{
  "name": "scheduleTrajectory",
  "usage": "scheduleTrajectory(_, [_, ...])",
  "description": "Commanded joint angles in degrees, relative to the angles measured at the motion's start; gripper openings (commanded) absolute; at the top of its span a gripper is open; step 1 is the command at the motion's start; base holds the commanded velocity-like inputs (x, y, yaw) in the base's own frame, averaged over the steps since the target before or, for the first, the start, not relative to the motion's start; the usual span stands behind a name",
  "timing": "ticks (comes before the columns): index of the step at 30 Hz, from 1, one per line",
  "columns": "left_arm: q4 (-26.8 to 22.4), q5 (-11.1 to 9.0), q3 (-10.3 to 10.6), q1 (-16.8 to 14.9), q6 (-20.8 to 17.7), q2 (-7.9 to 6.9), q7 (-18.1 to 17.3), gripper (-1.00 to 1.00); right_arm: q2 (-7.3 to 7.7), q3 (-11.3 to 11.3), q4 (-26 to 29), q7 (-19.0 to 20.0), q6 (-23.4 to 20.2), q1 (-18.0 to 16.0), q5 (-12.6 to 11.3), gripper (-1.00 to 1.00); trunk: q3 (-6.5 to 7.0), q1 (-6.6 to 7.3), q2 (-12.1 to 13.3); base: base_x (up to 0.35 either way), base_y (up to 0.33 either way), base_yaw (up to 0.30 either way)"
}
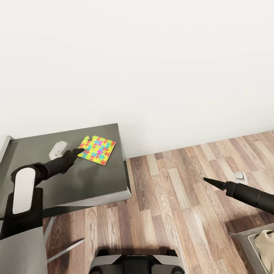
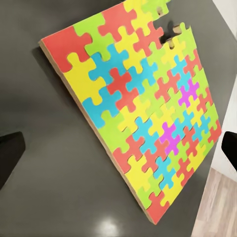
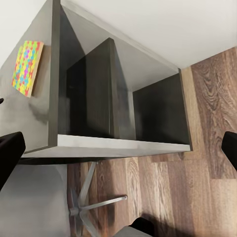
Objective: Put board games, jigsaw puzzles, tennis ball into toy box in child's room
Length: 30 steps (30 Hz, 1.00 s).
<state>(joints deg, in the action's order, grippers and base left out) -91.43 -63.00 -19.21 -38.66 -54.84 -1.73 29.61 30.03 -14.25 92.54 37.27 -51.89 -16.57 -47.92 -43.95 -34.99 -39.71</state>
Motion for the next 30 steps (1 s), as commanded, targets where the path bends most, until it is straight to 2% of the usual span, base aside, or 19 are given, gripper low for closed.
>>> scheduleTrajectory(1, [-0.05,-0.62,-0.05,-0.03,-0.17,0.0,0.55,1.0,0.0,-0.06,0.01,0.17,-0.32,-0.04,0.02,1.0,-0.04,-0.01,-0.05,0.0,0.0,0.0])
scheduleTrajectory(8, [-0.27,-0.64,-0.87,0.29,-0.4,-0.21,-0.13,1.0,-0.05,-0.01,0.01,0.12,-0.32,-0.04,0.02,1.0,-0.04,-0.01,-0.05,0.0,0.0,0.0])
scheduleTrajectory(15, [-0.35,-0.69,-1.29,0.44,-0.59,-1.07,-0.51,1.0,-0.15,0.01,0.01,0.1,-0.32,-0.04,0.02,1.0,-0.04,-0.01,-0.05,0.028,0.014,0.0])
scheduleTrajectory(30, [0.14,-0.65,-1.43,0.45,-0.63,-2.17,-0.67,1.0,-0.11,0.01,0.01,0.09,-0.32,-0.04,0.02,1.0,-0.04,-0.01,-0.05,0.206,0.125,0.0])
